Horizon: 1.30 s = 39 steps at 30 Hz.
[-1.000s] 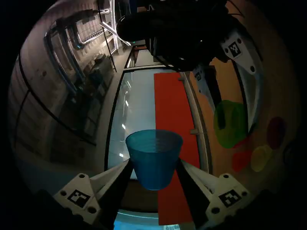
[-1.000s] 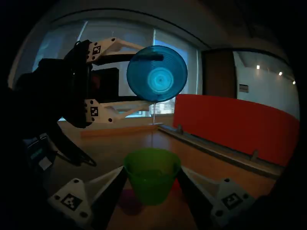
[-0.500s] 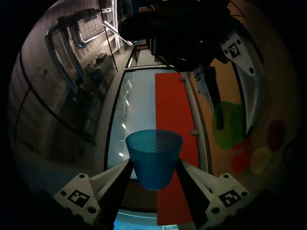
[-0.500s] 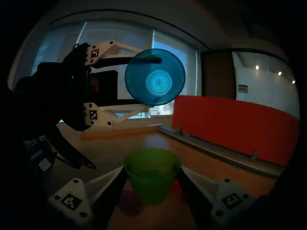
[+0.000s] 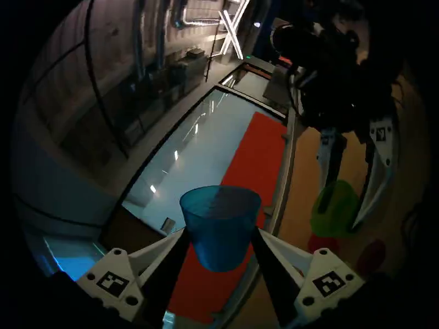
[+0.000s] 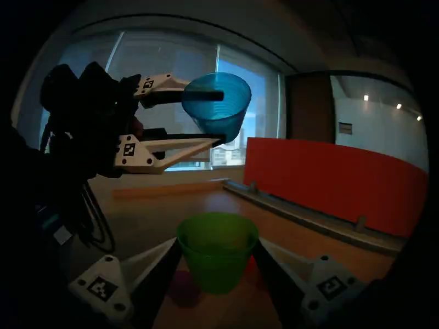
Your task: Pour water
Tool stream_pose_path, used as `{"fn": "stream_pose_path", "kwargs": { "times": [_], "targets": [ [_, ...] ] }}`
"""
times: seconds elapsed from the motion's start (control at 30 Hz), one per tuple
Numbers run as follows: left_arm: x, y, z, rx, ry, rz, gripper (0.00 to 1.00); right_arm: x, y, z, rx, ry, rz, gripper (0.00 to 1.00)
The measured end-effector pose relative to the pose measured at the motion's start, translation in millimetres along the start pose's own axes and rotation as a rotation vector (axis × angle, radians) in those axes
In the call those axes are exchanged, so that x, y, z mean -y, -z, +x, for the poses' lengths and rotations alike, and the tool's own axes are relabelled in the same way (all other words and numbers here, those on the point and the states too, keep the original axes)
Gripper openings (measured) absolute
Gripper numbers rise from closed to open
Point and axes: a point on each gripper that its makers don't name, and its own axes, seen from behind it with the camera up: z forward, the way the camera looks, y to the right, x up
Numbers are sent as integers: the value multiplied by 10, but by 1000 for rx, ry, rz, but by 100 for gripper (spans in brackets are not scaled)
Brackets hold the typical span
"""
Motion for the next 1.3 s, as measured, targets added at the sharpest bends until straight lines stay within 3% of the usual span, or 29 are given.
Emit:
{"fn": "stream_pose_path", "kwargs": {
  "times": [0.43,0.67,0.9,1.0,1.3],
  "targets": [
    [24,56,-96,-27,589,-58,78,-38,84,5,-5,4,-23,89],
    [7,70,-75,-47,826,-104,78,-61,118,17,-9,5,-34,90],
    [-77,52,-42,-55,998,-162,78,-69,153,34,-14,7,-41,90],
    [-58,46,-49,-66,1042,-168,78,-73,164,30,-15,9,-44,89],
    [-76,84,-113,-44,1014,-177,78,-106,197,23,-13,7,-53,89]
  ]
}}
